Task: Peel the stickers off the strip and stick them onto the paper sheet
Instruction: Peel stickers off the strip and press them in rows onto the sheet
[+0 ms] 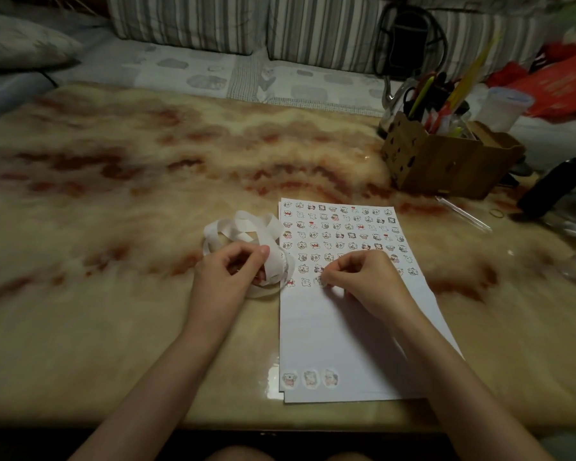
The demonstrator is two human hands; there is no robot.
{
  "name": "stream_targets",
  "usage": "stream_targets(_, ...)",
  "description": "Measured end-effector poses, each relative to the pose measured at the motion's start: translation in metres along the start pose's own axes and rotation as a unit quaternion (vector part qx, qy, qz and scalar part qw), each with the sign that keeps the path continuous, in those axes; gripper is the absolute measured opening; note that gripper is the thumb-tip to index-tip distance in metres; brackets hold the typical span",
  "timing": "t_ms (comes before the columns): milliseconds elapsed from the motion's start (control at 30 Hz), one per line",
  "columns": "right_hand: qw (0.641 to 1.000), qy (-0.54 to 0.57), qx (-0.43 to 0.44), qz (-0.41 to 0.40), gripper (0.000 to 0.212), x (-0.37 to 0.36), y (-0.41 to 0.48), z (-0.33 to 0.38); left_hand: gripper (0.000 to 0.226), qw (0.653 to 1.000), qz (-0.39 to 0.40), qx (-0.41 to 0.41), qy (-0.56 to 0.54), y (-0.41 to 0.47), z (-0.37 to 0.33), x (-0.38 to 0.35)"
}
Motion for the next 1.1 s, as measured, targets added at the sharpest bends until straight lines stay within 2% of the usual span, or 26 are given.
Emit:
stream_targets(533,0.991,-0.109,0.014,-0.078,0.007,-0.0011,-0.0063,0.0002,0.015,1.000,0.002,0.001,0.002,-0.0013,-0.0015,-0.0005)
stream_targets(700,0.990,-0.113,0.023,-0.080,0.007,-0.0019,-0.0080,0.0015,0.014,1.000,-0.002,0.003,0.007,-0.0010,-0.0006,-0.0001)
stream_targets(933,0.990,-0.104,0.033,-0.087,0.022,0.0001,-0.0051,0.0000,0.014,1.000,-0.002,0.004,0.010,-0.0015,-0.0013,0.0004)
stream_targets(1100,0.989,-0.119,0.031,-0.081,0.014,-0.0017,-0.0032,-0.0031,0.014,1.000,-0.003,0.005,0.004,-0.0013,-0.0011,0.0005)
Point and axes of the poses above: each hand's wrist, its own y-axis towards the middle knuckle, its own x-axis out of the back of the hand, z = x × y, the point moved 8 cm from there along y, towards the middle knuckle, and after that the axes turned 15 degrees about -y, right-handed, at the moved point
